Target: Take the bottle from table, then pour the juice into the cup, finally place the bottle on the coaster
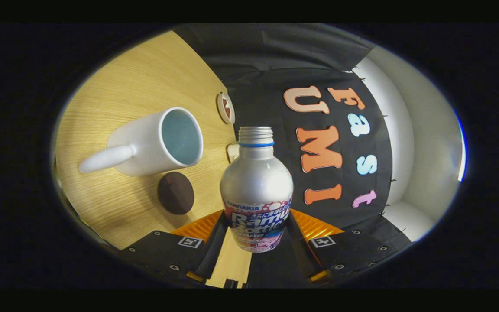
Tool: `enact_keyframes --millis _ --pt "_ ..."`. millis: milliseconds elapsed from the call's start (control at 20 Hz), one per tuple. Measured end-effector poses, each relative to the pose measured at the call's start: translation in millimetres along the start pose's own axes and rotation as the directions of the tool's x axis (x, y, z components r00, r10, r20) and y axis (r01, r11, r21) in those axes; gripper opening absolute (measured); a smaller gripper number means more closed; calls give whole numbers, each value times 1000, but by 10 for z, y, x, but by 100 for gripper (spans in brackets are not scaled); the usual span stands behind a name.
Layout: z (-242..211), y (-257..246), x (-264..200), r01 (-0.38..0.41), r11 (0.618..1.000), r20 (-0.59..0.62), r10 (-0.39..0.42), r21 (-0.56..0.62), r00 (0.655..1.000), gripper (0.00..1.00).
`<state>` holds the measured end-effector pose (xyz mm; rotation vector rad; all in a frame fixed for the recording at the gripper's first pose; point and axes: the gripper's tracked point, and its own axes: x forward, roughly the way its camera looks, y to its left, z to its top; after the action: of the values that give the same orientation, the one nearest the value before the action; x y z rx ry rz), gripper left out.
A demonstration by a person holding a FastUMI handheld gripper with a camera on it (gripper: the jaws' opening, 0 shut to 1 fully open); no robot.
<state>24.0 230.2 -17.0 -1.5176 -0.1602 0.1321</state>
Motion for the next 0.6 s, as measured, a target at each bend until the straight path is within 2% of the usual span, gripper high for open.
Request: enact_keyframes --millis 350,600 --pt "-46 -52 108 0 988 6 1 -157 1000 75" --pt "-49 -55 96 -7 979 8 8 -205 1000 75"
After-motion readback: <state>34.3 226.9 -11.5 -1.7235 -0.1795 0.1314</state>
